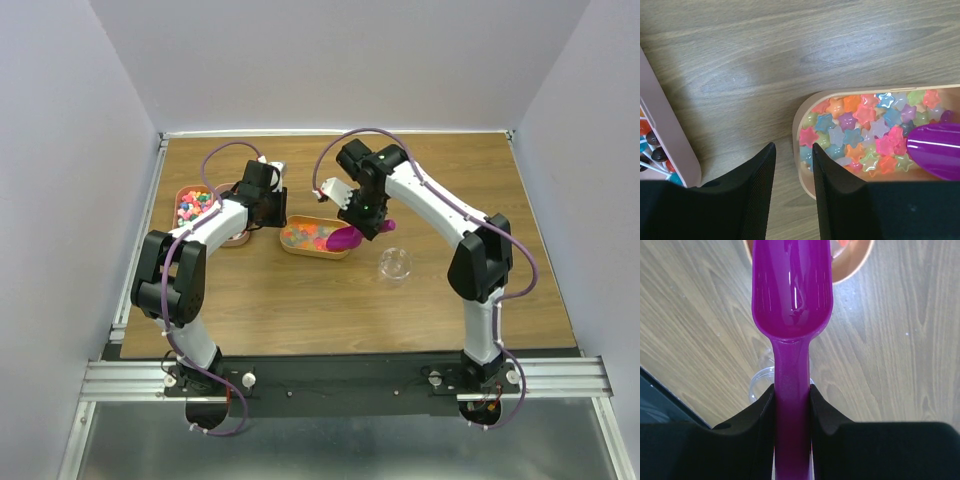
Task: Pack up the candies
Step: Scoop the fake candies from the storage box.
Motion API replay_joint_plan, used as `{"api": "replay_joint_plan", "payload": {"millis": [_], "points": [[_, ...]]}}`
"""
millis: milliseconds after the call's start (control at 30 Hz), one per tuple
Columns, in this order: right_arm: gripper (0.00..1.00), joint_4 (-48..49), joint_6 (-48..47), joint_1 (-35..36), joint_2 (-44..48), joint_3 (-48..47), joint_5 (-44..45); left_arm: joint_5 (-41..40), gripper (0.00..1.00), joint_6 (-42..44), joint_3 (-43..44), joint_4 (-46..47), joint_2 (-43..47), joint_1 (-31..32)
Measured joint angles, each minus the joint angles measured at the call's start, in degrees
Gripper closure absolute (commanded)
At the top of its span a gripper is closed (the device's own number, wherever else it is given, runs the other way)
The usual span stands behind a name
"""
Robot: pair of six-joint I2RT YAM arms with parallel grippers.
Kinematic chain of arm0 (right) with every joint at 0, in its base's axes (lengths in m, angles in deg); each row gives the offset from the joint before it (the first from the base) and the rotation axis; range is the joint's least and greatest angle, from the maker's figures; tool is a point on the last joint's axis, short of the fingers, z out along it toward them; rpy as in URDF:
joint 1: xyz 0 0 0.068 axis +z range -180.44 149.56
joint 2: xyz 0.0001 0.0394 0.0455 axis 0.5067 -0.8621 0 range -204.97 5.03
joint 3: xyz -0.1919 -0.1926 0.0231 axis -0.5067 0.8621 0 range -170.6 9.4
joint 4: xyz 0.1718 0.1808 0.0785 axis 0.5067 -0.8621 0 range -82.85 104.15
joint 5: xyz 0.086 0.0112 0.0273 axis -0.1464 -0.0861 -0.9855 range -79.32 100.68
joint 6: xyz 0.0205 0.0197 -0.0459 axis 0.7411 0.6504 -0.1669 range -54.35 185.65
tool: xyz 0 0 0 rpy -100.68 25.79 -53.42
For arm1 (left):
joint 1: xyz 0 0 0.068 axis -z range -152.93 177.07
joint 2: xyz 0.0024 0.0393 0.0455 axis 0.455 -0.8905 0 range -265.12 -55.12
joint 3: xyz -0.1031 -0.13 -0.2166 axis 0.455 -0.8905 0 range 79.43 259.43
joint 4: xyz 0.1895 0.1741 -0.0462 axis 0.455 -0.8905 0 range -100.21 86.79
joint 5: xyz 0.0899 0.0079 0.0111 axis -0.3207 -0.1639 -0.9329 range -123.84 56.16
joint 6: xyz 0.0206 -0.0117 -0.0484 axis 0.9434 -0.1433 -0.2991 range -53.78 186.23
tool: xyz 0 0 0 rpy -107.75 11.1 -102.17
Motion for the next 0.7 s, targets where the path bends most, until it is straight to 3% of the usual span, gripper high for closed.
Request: {"api": "replay_joint_plan", "payload": {"millis": [700], "points": [[0.99,-1.6,1.7,3.3,-5.2,-6.9,4.8,3.3,0.59,-0.8,-0.1,2.4,0.0,0.0]]}}
